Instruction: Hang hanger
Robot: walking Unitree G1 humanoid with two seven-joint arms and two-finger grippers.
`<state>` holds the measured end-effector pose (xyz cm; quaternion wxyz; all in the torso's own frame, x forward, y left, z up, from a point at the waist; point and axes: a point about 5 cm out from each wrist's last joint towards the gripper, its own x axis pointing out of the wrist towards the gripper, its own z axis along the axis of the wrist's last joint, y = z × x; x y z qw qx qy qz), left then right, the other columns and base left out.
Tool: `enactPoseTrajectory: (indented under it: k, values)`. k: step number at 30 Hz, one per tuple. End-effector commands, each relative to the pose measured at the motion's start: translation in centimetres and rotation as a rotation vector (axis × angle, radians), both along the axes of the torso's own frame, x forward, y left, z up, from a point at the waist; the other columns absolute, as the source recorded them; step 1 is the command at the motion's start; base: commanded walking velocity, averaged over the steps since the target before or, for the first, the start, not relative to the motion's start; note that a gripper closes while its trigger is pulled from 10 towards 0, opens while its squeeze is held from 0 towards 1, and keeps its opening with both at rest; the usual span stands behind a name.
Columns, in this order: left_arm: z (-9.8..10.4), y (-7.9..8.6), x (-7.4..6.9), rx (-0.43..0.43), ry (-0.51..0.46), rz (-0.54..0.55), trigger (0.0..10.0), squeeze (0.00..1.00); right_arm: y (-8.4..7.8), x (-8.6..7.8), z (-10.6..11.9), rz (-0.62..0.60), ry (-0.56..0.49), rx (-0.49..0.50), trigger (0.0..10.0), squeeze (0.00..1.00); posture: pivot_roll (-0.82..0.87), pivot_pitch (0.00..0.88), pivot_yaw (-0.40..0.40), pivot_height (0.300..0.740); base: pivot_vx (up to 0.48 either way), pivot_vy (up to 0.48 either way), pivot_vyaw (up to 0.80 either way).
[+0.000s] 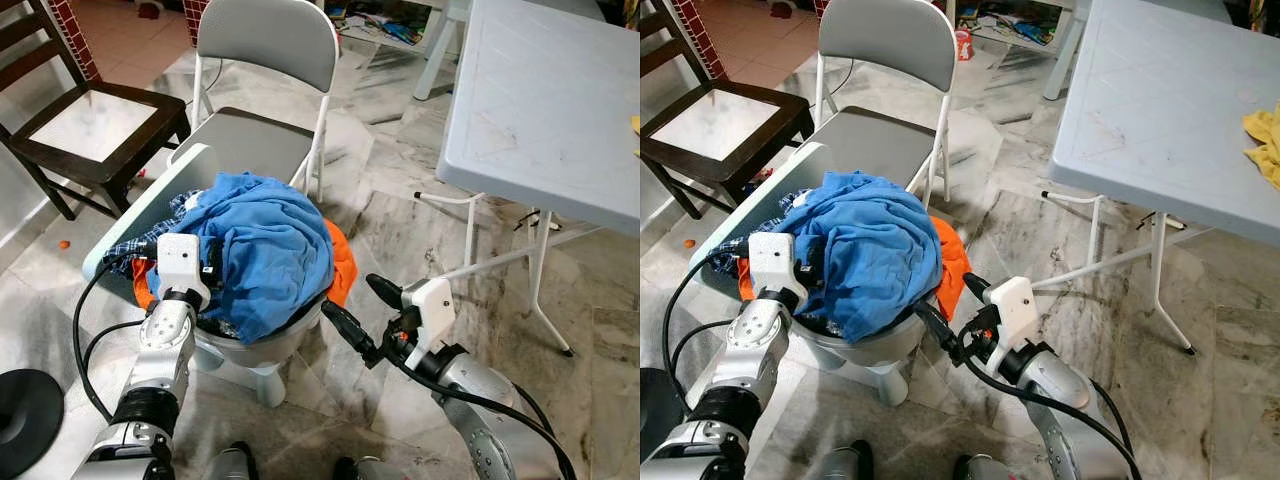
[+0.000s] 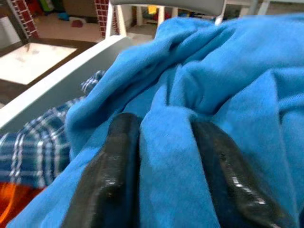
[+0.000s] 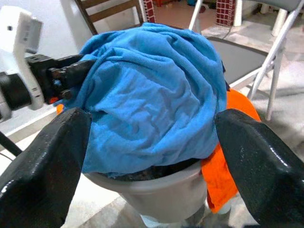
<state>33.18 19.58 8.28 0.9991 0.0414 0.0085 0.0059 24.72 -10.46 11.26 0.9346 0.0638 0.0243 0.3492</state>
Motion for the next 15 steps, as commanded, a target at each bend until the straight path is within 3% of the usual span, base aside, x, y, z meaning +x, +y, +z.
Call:
enactPoseTrajectory:
  k: [1,15]
  values:
    - [-0.29,0.36,-0.37,0.016,0.001,0.007,0.0,0.00,-0.57,0.13,-0.32,-0.023,0.016,-0.011,10.0,0.00,0.01,0.185,-0.067,0.740,0.000,0.000,0.00]
    - [-0.93,1.00,-0.90,0.036,0.018,0.040,0.0,0.00,-0.63,0.40,-0.60,-0.046,0.020,-0.025,10.0,0.00,0.00,0.184,-0.060,0.740,0.000,0.000,0.00]
